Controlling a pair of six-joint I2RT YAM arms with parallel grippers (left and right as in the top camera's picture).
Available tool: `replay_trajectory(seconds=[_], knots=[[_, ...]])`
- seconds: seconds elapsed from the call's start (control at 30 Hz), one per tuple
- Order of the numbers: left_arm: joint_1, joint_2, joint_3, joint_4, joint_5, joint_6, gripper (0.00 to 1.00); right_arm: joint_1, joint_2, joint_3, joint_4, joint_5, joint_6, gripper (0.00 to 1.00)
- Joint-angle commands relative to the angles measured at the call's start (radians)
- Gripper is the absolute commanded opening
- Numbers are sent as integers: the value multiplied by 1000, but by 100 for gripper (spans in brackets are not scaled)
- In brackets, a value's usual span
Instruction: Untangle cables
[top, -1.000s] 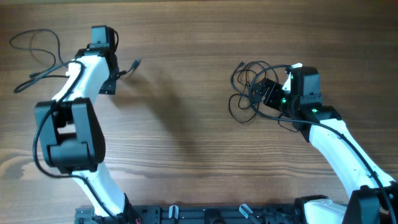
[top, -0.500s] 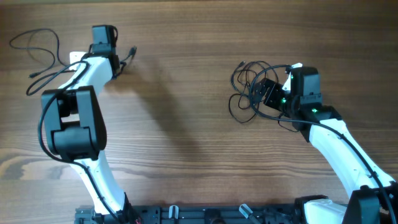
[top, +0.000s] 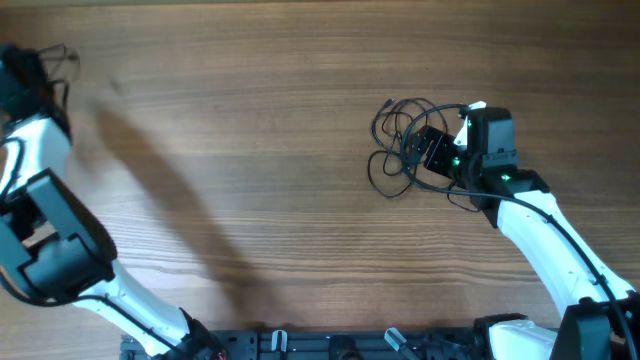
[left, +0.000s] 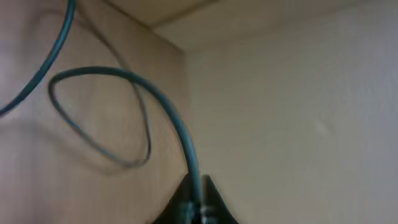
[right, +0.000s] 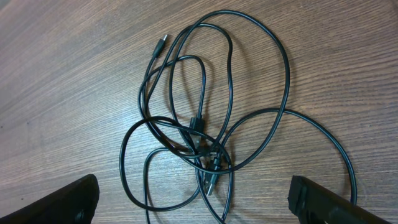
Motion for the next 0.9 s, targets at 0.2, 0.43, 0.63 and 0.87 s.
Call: replay_trajectory(seconds=[0.2,0.43,0.63,0.87], knots=[[22,-5,2,-132,206,161,100,2,8,1,2,-1,5,100],[-73,-148,2,-117,445,309,100,2,8,1,2,-1,5,100],[-203,-395,2,-237,164,430,100,2,8,1,2,-1,5,100],[-196,-435,2,-591,-377,347,100,2,8,1,2,-1,5,100]])
